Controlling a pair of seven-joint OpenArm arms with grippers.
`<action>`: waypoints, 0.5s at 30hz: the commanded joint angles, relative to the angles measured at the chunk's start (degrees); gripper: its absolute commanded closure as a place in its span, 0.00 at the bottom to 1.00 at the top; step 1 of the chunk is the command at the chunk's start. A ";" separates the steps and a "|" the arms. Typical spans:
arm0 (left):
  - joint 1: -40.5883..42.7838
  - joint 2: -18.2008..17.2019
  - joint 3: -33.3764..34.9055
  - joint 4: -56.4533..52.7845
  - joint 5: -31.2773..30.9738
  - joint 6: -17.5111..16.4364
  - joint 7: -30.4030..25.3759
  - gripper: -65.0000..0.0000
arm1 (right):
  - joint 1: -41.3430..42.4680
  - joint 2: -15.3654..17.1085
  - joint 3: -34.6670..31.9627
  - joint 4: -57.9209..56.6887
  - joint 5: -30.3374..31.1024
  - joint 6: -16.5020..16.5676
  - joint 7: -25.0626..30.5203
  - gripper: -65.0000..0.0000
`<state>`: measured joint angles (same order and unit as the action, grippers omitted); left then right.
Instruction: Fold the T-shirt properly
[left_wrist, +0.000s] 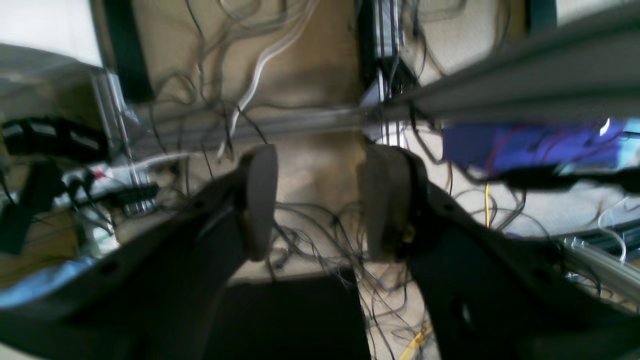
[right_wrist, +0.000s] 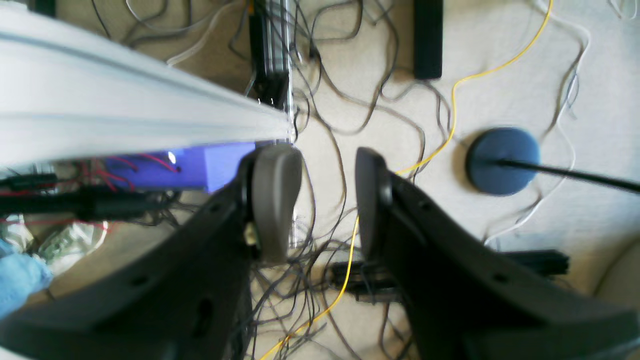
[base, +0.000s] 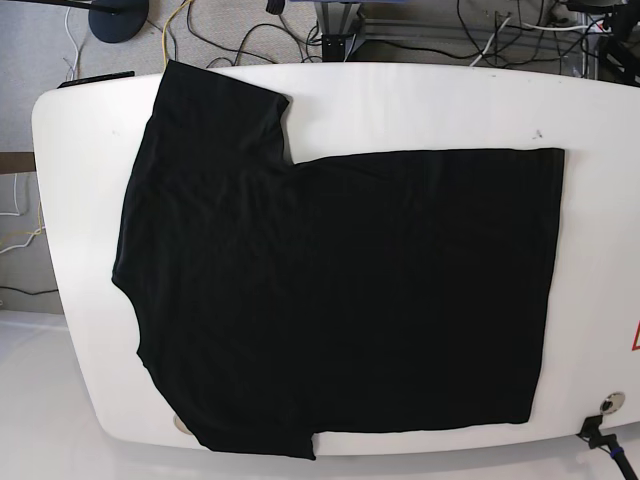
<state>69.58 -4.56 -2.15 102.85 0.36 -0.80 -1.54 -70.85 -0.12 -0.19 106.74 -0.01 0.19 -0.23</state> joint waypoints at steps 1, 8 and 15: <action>2.37 -0.23 -0.79 2.51 0.03 0.23 -1.05 0.59 | -2.16 0.08 0.05 3.72 -0.03 0.30 1.24 0.68; 2.29 -0.23 -3.87 8.84 -0.05 0.23 -1.23 0.59 | -1.19 0.08 1.90 6.71 -0.03 0.30 1.77 0.68; -6.59 -0.23 -4.75 10.25 -0.05 0.23 -1.32 0.59 | 4.61 -0.01 7.35 7.86 -0.03 0.83 4.32 0.68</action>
<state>62.35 -4.67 -6.68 111.85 0.34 -0.86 -1.30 -65.63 -0.30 6.79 113.49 -0.01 0.75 2.70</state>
